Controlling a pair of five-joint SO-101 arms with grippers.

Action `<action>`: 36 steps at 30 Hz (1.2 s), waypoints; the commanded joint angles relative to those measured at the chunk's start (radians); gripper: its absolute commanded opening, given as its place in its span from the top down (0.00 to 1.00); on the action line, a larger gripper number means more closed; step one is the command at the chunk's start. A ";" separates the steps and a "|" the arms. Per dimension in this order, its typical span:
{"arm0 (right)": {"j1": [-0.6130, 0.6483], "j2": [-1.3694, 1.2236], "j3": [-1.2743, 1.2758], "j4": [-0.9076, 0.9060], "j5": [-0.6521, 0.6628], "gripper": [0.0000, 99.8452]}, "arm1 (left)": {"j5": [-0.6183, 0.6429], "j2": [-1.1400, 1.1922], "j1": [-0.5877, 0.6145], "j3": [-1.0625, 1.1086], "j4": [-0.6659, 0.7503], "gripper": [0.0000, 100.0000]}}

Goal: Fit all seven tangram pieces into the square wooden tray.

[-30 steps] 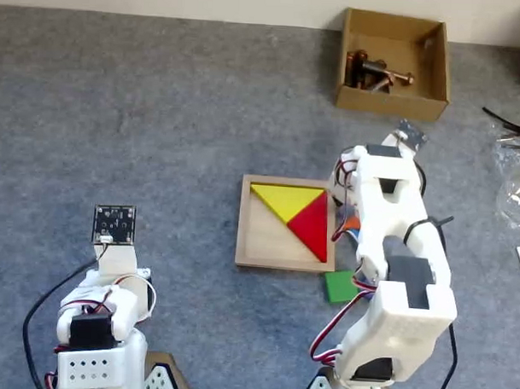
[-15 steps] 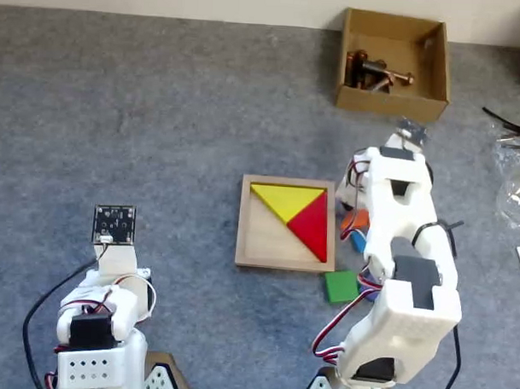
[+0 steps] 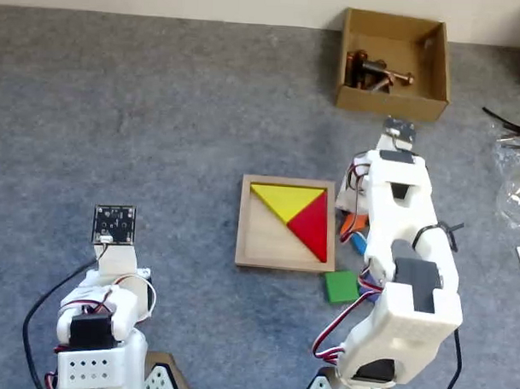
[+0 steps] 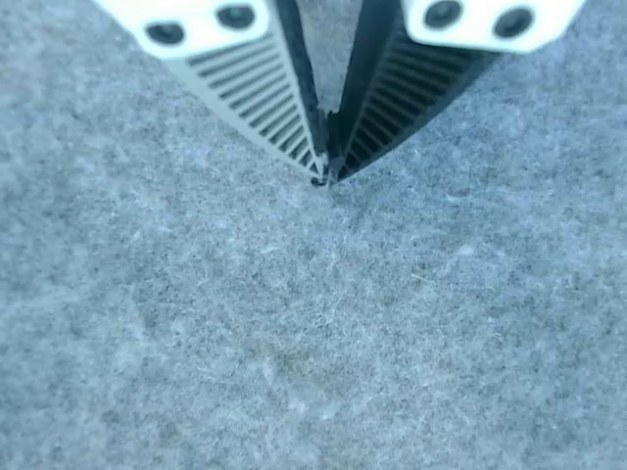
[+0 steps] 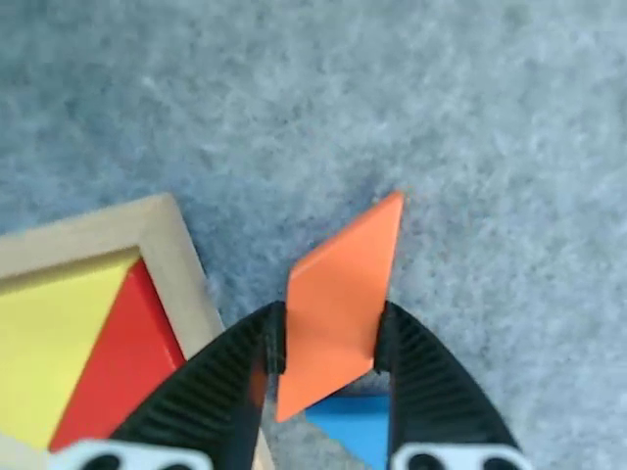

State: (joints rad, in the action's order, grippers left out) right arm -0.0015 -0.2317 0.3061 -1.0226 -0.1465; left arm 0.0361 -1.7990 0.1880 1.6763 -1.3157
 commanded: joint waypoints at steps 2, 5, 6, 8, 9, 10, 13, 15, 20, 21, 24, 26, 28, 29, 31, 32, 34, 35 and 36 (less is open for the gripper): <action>-0.008 0.030 0.007 0.007 0.072 0.89 | 0.002 0.007 0.008 0.021 -0.008 1.00; -0.010 0.030 0.007 0.007 0.081 0.89 | 0.002 0.007 0.008 0.021 -0.008 1.00; -0.012 0.030 0.007 0.007 0.083 0.89 | 0.002 0.007 0.008 0.021 -0.008 1.00; -0.012 0.030 0.007 0.007 0.083 0.89 | 0.002 0.007 0.008 0.021 -0.008 1.00; -0.012 0.030 0.007 0.007 0.083 0.89 | 0.002 0.007 0.008 0.021 -0.008 1.00; -0.012 0.030 0.007 0.007 0.083 0.89 | 0.002 0.007 0.008 0.021 -0.008 1.00; -0.013 0.031 0.007 0.005 0.084 0.89 | 0.002 0.007 0.008 0.021 -0.008 1.00; -0.013 0.031 0.007 0.002 0.084 0.89 | 0.002 0.007 0.008 0.021 -0.008 1.00; -0.012 0.035 0.007 0.002 0.147 0.90 | 0.002 0.007 0.008 0.021 -0.008 1.00; -0.008 0.036 0.007 0.002 0.176 0.92 | 0.002 0.007 0.008 0.021 -0.008 1.00; -0.007 0.038 0.001 0.002 0.215 1.00 | 0.002 0.007 0.008 0.021 -0.008 1.00; -0.007 0.038 0.001 0.002 0.216 0.99 | 0.002 0.007 0.008 0.021 -0.008 1.00; -0.007 0.035 0.001 0.002 0.219 0.99 | 0.002 0.007 0.008 0.021 -0.008 1.00; -0.007 0.035 0.001 0.002 0.219 0.99 | 0.002 0.007 0.008 0.021 -0.008 1.00; -0.007 0.036 0.001 0.002 0.227 0.99 | 0.002 0.007 0.008 0.021 -0.008 1.00; -0.007 0.038 0.001 0.002 0.232 0.99 | 0.002 0.007 0.008 0.021 -0.008 1.00; -0.007 0.038 0.001 0.002 0.232 0.99 | 0.002 0.007 0.008 0.021 -0.008 1.00; -0.007 0.038 0.001 0.002 0.232 0.99 | 0.002 0.007 0.008 0.021 -0.008 1.00; -0.007 0.039 0.001 0.002 0.232 0.99 | 0.002 0.007 0.008 0.021 -0.008 1.00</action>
State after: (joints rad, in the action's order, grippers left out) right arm -0.0077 -0.2286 0.3061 -1.0226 0.0729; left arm 0.0361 -1.7990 0.1880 1.6763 -1.3157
